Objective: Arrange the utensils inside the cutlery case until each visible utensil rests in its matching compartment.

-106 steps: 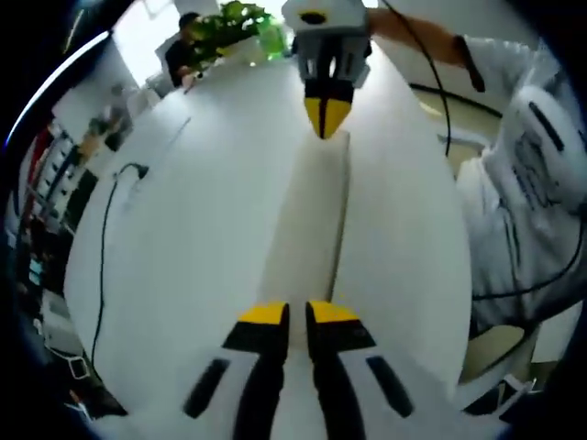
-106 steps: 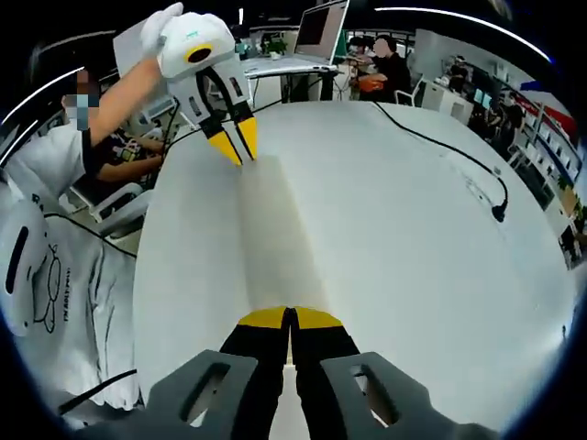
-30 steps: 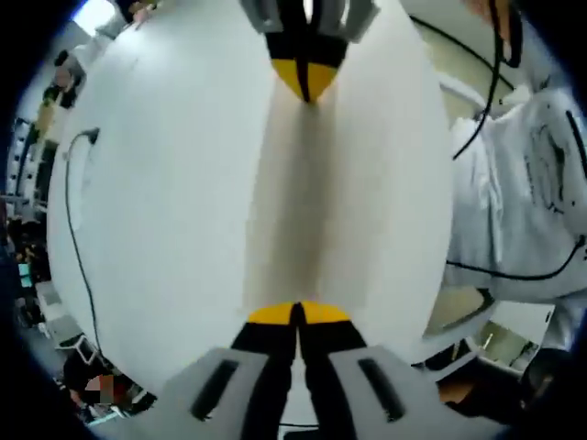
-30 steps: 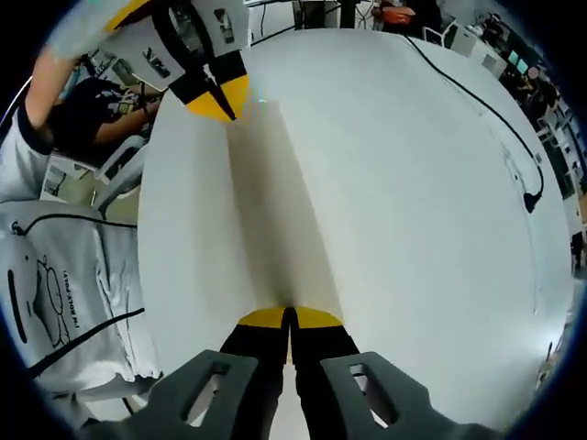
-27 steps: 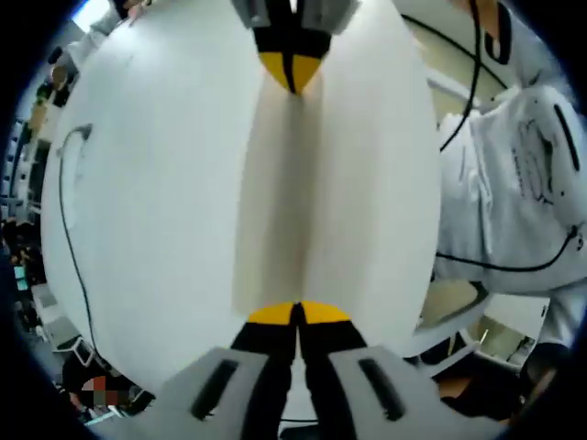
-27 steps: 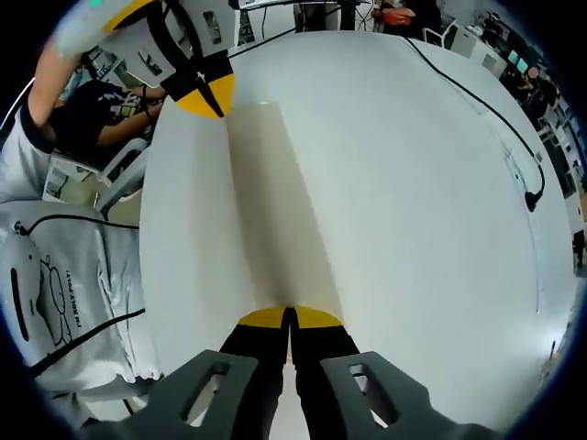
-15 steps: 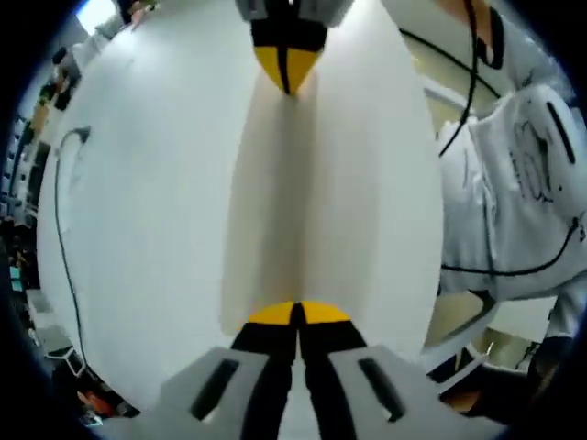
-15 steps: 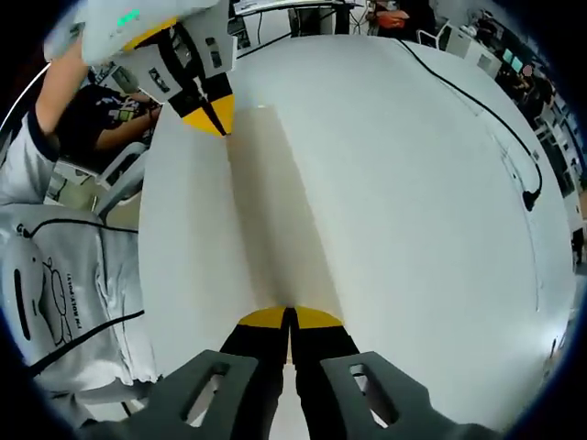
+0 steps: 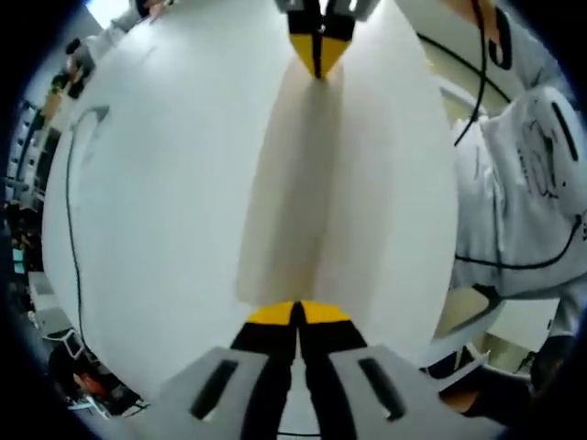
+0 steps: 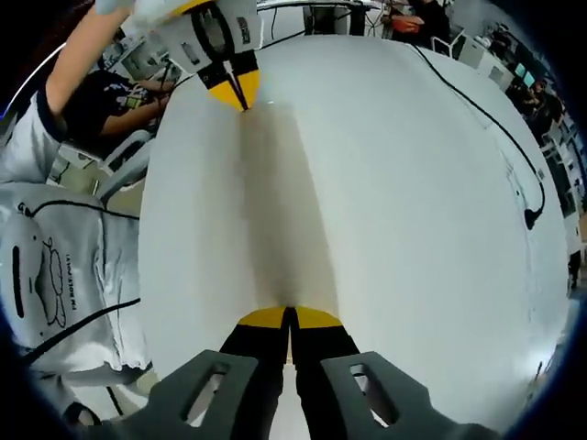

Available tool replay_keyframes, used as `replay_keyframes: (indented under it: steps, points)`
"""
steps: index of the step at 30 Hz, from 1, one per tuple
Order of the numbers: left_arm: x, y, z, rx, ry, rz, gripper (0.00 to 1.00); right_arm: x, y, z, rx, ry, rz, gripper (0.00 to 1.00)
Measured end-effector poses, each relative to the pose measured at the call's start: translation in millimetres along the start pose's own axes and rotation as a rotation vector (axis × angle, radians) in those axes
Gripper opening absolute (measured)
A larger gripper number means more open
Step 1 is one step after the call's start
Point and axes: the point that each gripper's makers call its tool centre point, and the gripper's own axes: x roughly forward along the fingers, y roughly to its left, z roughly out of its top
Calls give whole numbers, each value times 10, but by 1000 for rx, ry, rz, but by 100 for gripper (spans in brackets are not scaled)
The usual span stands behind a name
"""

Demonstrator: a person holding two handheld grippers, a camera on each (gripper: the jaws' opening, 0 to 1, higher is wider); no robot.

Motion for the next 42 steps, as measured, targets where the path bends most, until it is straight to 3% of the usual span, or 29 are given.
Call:
replay_keyframes:
  steps: [1,3,5,8,10,12,14,16,20,21,25,32,42]
  points:
    - [9,8,10,20,-10,6,0,16,-23,155,-36,-77,-29,3]
    - [4,-7,11,37,-28,12,0,3,66,493,-12,-221,-2,18]
    - [6,-9,17,31,-46,10,0,18,155,867,-157,-351,5,25]
    - [15,-30,19,42,-43,19,0,132,69,1162,-287,-365,-109,20]
    - [16,-31,15,54,-39,21,0,243,95,1363,-263,-411,-77,11]
    - [12,-7,8,47,-43,23,0,344,128,1424,-246,-402,-41,6]
    - [3,0,-9,49,-55,21,0,377,185,1493,-282,-422,-8,0]
    - [1,2,-18,52,-71,22,0,381,190,1562,-247,-433,4,0]
    - [-17,-10,-28,28,-119,-18,0,432,290,1647,-204,-454,108,0]
    - [-18,8,-24,32,-127,-15,0,446,250,1671,-199,-453,99,0]
    - [-15,7,-9,51,-144,-35,0,446,250,1662,-178,-450,125,0]
    - [-11,46,0,38,-202,-95,0,434,221,1649,-140,-524,191,0]
    - [27,18,55,15,-154,-163,0,423,213,1632,-49,-553,263,0]
